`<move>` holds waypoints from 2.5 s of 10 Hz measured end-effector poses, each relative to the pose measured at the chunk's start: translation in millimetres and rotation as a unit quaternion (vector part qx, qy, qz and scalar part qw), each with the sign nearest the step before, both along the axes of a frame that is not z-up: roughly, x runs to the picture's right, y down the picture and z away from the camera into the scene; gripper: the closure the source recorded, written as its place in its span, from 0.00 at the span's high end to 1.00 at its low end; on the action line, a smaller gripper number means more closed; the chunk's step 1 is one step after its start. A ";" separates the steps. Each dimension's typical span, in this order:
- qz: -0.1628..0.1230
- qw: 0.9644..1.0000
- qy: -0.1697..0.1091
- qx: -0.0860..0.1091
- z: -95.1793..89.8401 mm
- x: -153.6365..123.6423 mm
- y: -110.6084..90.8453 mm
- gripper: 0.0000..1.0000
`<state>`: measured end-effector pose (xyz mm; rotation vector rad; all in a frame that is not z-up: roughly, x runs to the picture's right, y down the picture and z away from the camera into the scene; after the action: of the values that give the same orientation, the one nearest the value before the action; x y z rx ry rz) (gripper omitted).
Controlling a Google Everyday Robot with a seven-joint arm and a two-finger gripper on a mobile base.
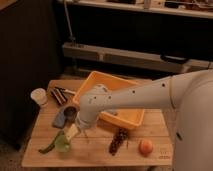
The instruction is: Place fork in metal cup
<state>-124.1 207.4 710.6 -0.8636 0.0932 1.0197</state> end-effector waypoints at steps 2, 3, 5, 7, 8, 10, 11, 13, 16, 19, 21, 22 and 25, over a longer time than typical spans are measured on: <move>0.005 1.000 0.012 0.023 6.5 1.5 -3.0 0.80; 0.010 0.999 0.018 0.040 16.8 3.7 -5.9 0.80; 0.006 0.998 0.033 0.058 47.4 5.6 -11.1 0.80; -0.007 0.997 0.034 0.063 70.6 -10.9 -16.9 0.80; -0.013 0.997 0.035 0.061 76.1 -16.8 -15.9 0.80; -0.033 0.997 0.035 0.059 85.8 -32.0 -9.4 0.80; -0.040 0.997 0.039 0.057 87.4 -34.0 -7.0 0.80; -0.054 0.996 0.045 0.053 91.6 -38.5 -1.9 0.80; -0.058 0.996 0.055 0.050 97.2 -40.2 -2.5 0.80; -0.040 0.997 0.062 0.038 105.9 -37.9 -6.1 0.80; -0.030 0.997 0.066 0.034 111.2 -35.8 -11.8 0.80; -0.031 0.997 0.068 0.033 113.0 -35.4 -13.7 0.80; -0.038 0.996 0.070 0.031 118.1 -34.0 -8.2 0.72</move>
<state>-158.1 199.1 828.6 -0.7269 0.2102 1.0050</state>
